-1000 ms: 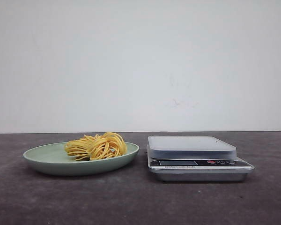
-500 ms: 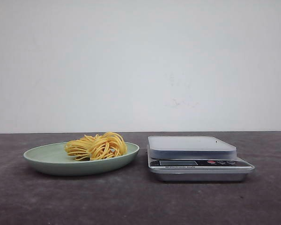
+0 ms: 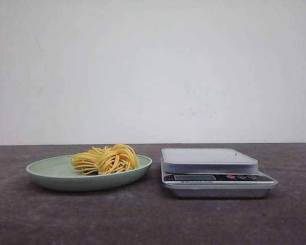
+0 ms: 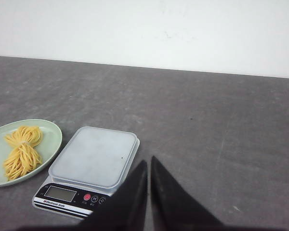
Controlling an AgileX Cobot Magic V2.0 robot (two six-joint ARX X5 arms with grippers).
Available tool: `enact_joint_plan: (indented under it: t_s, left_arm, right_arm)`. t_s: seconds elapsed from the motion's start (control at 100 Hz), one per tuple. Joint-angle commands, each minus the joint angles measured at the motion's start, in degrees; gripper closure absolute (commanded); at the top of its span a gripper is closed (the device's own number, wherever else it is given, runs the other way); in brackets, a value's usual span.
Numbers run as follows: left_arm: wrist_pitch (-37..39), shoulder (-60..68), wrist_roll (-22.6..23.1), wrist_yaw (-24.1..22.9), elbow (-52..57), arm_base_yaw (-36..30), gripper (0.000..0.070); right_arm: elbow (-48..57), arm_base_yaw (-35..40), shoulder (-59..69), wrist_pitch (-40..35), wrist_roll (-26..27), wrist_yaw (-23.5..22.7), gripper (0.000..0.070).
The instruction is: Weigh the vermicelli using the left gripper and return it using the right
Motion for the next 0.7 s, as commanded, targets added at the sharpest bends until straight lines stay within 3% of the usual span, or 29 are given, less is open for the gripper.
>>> enact_joint_plan:
  t_s: [0.0,0.41,0.48,0.53,0.69]
  left_arm:
    - [0.6,0.3,0.4,0.1,0.4,-0.1,0.0700]
    - [0.6,0.3,0.4,0.1,0.4,-0.1,0.0700]
    - [1.0,0.3,4.6,-1.6,0.4,0.0,0.0700]
    - [1.3,0.3,5.0,-3.7,0.3,0.4,0.0700]
    - [13.5,-0.5,6.3,-4.6,-5.4,4.1,0.0700]
  right_arm:
    - [0.4,0.2,0.0,0.6,0.5,0.1,0.0699]
    - [0.4,0.2,0.0,0.6,0.5,0.2,0.0700]
    - [0.4,0.2,0.0,0.6,0.5,0.2,0.0699]
    - [0.4,0.2,0.0,0.6,0.5,0.2,0.0699]
    - [0.4,0.2,0.0,0.6,0.5,0.2,0.0699]
